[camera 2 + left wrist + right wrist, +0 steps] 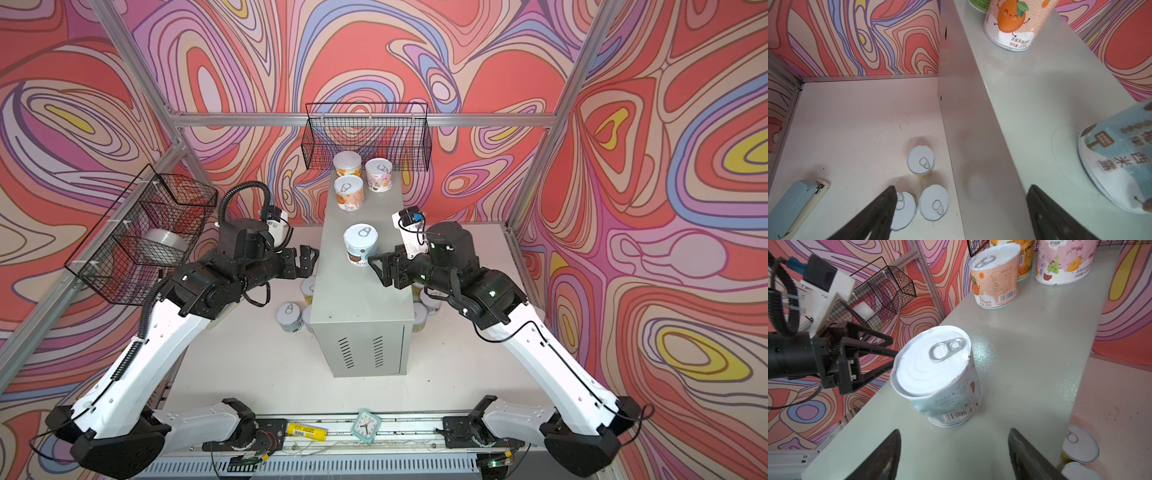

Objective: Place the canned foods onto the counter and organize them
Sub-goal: 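Draw the left gripper back while the right gripper reaches to the pale blue can, then push the pale blue-labeled can with the right gripper toward the other cans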

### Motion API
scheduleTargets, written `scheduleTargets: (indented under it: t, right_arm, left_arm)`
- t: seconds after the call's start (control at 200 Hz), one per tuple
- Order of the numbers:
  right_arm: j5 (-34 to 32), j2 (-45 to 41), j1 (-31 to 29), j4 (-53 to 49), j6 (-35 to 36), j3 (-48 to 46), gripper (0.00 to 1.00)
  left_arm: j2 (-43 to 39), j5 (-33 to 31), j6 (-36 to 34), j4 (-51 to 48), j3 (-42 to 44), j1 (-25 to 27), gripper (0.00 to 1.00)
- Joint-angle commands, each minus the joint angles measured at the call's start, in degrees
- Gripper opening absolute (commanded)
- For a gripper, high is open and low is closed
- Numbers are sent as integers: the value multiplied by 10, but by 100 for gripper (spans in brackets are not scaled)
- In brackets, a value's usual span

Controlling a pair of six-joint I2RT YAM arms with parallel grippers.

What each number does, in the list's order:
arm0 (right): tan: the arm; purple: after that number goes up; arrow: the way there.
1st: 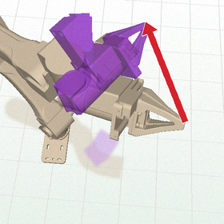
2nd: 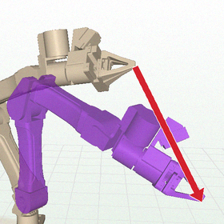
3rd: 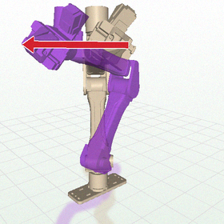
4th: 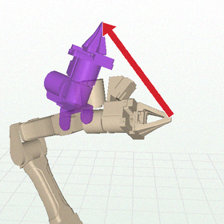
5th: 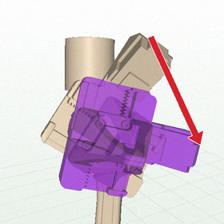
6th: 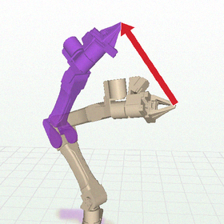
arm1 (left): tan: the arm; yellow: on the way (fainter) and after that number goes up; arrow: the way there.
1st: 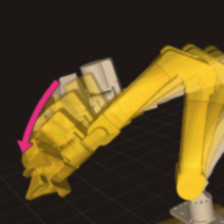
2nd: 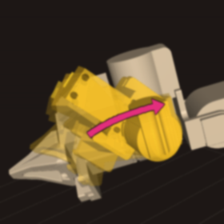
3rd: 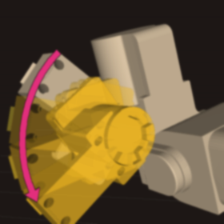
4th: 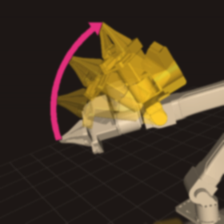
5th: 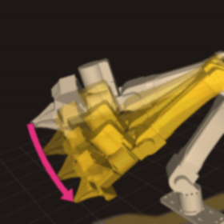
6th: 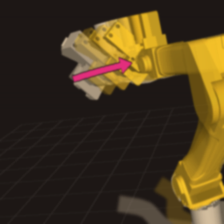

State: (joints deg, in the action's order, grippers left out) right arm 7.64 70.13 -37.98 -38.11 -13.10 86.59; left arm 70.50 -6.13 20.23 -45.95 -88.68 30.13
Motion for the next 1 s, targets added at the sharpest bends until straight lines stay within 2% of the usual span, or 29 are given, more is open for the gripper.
scheduleTargets:
  t: [0.0,0.351,0.486,0.676,0.991]
  right_arm:
    - [-3,12,-5,32,14,11,83]
    - [14,50,-11,63,15,26,83]
    - [7,65,-10,65,10,34,79]
    - [-54,89,-11,44,3,55,69]
    - [-162,142,-11,31,-3,105,69]
  left_arm:
    - [-16,20,13,22,13,-11,97]
    - [-37,48,17,15,32,-60,97]
    - [-47,59,19,14,46,-77,97]
    - [-51,69,18,9,58,-92,96]
    - [-46,78,17,21,74,-102,95]
